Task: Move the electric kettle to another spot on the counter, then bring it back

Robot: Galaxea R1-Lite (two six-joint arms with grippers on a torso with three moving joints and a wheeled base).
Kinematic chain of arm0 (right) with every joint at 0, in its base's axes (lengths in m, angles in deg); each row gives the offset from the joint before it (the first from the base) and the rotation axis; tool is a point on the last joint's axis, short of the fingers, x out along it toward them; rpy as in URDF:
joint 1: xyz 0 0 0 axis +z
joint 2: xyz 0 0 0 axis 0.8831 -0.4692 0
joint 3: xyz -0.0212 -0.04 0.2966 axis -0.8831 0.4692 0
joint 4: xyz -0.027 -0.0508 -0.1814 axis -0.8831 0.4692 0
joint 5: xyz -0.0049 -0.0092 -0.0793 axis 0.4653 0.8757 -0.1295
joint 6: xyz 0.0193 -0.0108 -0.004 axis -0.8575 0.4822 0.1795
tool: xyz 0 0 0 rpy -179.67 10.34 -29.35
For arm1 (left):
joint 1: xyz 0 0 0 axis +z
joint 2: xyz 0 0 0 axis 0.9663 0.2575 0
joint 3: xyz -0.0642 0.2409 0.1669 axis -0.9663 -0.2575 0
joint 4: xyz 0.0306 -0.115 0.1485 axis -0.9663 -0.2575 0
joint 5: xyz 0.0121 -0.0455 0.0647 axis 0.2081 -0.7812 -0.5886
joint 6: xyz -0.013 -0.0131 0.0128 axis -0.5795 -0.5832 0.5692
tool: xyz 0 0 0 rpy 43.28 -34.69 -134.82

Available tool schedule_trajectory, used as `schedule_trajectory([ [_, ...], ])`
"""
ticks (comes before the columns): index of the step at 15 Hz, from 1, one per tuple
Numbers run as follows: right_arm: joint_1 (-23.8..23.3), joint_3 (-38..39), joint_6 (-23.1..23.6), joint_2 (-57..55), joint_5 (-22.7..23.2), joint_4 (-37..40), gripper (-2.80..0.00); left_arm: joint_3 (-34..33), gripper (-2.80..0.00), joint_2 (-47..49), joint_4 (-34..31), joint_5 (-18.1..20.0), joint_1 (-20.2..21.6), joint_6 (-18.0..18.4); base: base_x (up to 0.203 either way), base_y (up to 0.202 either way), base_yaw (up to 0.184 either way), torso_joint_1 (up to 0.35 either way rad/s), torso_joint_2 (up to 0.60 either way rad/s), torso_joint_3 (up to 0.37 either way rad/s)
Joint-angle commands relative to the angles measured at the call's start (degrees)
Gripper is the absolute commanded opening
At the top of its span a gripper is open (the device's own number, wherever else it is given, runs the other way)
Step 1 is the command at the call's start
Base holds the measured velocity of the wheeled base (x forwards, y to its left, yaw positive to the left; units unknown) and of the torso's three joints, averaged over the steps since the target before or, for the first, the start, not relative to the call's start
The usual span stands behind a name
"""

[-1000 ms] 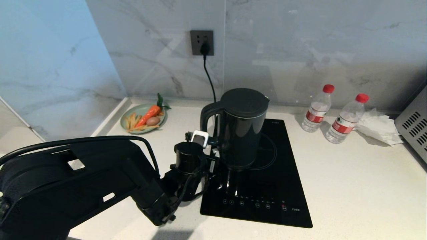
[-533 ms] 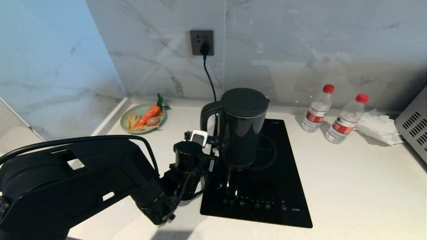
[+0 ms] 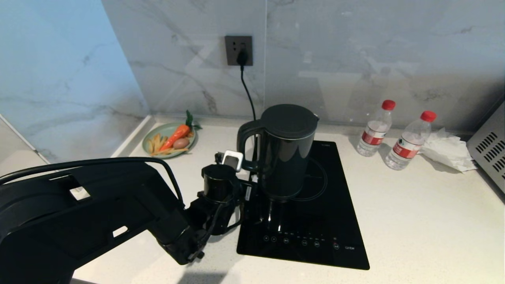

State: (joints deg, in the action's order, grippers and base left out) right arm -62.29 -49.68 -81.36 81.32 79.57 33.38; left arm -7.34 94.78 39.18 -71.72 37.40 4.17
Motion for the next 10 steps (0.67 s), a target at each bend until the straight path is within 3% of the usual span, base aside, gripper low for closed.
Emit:
schedule_trajectory([
  [1,0.0,0.0,0.0,0.0,0.0,0.0,-2.8,0.8,0.0,0.7,0.4,-0.2,0.0,0.0,0.0,0.0,0.0,0.0,0.0,0.0],
  [10,0.0,0.0,0.0,0.0,0.0,0.0,-2.8,2.7,0.0,3.2,0.3,-0.5,0.2,0.3,0.0,0.0,0.0,0.0,0.0,0.0],
])
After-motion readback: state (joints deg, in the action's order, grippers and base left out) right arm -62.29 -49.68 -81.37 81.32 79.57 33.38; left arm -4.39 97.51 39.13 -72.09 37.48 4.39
